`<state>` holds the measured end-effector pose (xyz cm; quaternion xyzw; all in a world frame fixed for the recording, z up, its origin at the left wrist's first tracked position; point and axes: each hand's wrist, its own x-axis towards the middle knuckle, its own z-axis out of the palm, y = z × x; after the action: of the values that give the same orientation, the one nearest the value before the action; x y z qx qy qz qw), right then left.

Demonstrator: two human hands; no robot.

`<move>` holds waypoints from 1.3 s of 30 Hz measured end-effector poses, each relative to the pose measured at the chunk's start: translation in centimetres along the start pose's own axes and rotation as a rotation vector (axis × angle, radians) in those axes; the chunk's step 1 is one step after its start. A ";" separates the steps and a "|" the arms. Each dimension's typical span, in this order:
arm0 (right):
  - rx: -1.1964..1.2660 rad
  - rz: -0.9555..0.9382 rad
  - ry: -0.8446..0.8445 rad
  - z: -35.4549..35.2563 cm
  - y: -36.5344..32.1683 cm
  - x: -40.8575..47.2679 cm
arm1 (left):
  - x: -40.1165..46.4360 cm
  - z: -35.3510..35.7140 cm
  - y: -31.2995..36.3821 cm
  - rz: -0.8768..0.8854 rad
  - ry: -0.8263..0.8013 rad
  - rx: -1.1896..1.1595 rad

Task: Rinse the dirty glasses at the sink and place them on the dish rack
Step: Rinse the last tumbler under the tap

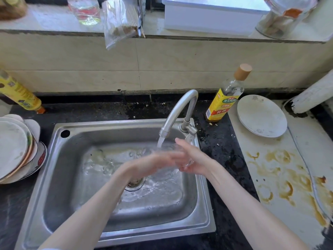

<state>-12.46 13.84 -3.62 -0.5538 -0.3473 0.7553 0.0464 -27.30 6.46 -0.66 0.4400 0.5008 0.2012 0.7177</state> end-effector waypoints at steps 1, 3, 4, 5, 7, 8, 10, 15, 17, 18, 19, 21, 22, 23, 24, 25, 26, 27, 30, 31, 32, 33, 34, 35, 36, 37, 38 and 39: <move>0.005 0.068 -0.010 -0.2 0.0 0.0 | 0.2 0.2 -0.2 -0.029 -0.100 0.095; 0.046 0.153 -0.005 -0.4 0.4 0.1 | 0.0 0.4 0.0 -0.071 -0.123 0.217; 0.085 0.162 0.007 -0.4 0.8 0.2 | -0.2 0.3 0.2 -0.060 -0.071 0.217; 0.101 0.136 0.024 -0.4 1.2 0.4 | -0.3 0.1 0.2 -0.038 0.017 0.155; 0.037 0.014 0.051 -0.3 1.9 0.7 | -0.6 -0.6 0.1 0.024 0.207 -0.032; -0.017 -0.082 0.069 -0.2 2.3 0.8 | -0.7 -0.9 0.0 0.037 0.276 -0.136; -0.063 -0.282 0.098 0.4 3.1 1.0 | -0.5 -1.4 -0.2 0.039 0.378 -0.340; 0.084 -0.463 0.071 1.0 3.4 0.9 | 0.2 -1.9 0.1 -0.048 0.353 -0.597; 0.131 -0.454 0.065 0.8 3.4 0.8 | 0.3 -2.1 0.2 -0.080 0.291 -0.692; 0.154 -0.431 0.074 0.7 3.4 0.8 | 0.3 -2.1 0.1 -0.083 0.258 -0.759; 0.178 -0.404 0.089 0.6 3.4 0.7 | 0.4 -2.0 0.0 -0.080 0.228 -0.826; 0.224 -0.359 0.124 0.5 3.4 0.7 | 0.5 -1.7 -0.1 -0.070 0.178 -0.901; 0.238 -0.342 0.126 0.5 3.3 0.6 | 0.5 -1.6 -0.2 -0.068 0.159 -0.911; 0.252 -0.334 0.125 0.3 3.4 0.6 | 0.6 -1.5 -0.2 -0.068 0.146 -0.911; 0.266 -0.329 0.125 0.3 3.5 0.5 | 0.6 -1.4 -0.1 -0.067 0.136 -0.902; 0.276 -0.324 0.133 0.2 3.6 0.5 | 0.8 -1.4 -0.1 -0.069 0.133 -0.894; 0.287 -0.317 0.141 0.1 3.6 0.4 | 0.9 -1.4 -0.1 -0.073 0.133 -0.889; 0.295 -0.313 0.145 0.0 3.7 0.4 | 1.1 -1.4 -0.1 -0.082 0.132 -0.887; 0.312 -0.293 0.144 -0.2 3.8 0.3 | 1.4 -1.3 0.0 -0.106 0.125 -0.877; 0.318 -0.284 0.145 -0.3 4.0 0.4 | 1.4 -1.2 0.0 -0.109 0.122 -0.873; 0.329 -0.280 0.144 -0.4 4.1 0.4 | 1.5 -1.2 0.1 -0.113 0.119 -0.869; 0.336 -0.281 0.143 -0.5 4.2 0.5 | 1.6 -1.2 0.1 -0.116 0.115 -0.863; 0.339 -0.283 0.140 -0.5 4.2 0.5 | 1.6 -1.1 0.2 -0.119 0.111 -0.857; 0.341 -0.282 0.137 -0.5 4.3 0.6 | 1.6 -1.1 0.3 -0.125 0.109 -0.855; 0.344 -0.277 0.136 -0.5 4.3 0.5 | 1.7 -1.1 0.4 -0.134 0.112 -0.855; 0.348 -0.274 0.138 -0.6 4.4 0.6 | 1.7 -1.1 0.5 -0.144 0.118 -0.859; 0.357 -0.269 0.138 -0.6 4.4 0.6 | 1.8 -1.1 0.5 -0.153 0.122 -0.867; 0.365 -0.262 0.139 -0.6 4.5 0.7 | 1.9 -1.1 0.5 -0.160 0.120 -0.869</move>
<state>-10.79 11.03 -6.84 -0.5371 -0.2696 0.7533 0.2671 -27.43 8.54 -1.37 0.0452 0.4432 0.3621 0.8188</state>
